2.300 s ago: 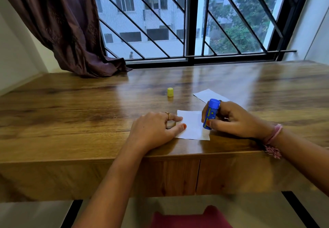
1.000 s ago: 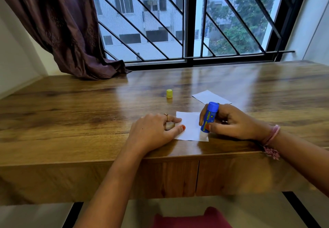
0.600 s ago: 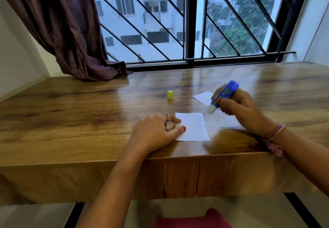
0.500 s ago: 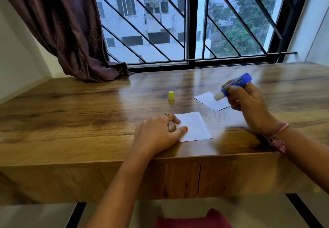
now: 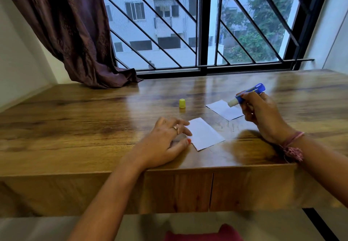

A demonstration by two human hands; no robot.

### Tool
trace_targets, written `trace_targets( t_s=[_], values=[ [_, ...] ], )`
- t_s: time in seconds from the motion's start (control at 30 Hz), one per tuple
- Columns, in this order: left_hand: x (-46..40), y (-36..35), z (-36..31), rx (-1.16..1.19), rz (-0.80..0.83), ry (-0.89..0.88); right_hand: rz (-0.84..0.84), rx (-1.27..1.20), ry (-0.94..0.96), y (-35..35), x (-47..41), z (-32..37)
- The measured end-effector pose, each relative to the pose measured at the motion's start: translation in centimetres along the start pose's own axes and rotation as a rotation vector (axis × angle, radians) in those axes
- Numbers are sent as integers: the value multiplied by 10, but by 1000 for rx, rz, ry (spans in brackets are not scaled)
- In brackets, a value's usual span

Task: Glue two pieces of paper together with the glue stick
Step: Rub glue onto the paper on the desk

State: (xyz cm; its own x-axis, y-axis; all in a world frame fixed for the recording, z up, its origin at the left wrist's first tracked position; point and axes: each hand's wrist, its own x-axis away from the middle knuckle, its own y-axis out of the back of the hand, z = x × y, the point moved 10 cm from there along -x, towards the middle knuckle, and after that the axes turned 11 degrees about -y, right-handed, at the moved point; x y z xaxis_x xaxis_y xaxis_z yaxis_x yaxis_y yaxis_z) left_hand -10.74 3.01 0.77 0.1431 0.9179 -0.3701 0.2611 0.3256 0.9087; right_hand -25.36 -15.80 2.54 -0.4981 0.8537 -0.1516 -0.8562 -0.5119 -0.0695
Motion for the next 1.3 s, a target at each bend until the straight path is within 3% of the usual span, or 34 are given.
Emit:
trace_targets(
  t_s=[0.13, 0.4, 0.57, 0.9, 1.3],
  values=[
    [2, -10, 0, -34, 140, 20, 11, 8, -12, 0, -1, -2],
    [0, -16, -7, -67, 149, 63, 100, 159, -67, -10, 6, -10],
    [0, -16, -3, -22, 142, 78, 60, 274, -51, -13, 12, -13],
    [0, -19, 0, -18, 145, 92, -19, 786, 172, -31, 24, -2],
    [0, -21, 4, -24, 140, 115, 4, 807, 194, -36, 25, 0]
  ],
)
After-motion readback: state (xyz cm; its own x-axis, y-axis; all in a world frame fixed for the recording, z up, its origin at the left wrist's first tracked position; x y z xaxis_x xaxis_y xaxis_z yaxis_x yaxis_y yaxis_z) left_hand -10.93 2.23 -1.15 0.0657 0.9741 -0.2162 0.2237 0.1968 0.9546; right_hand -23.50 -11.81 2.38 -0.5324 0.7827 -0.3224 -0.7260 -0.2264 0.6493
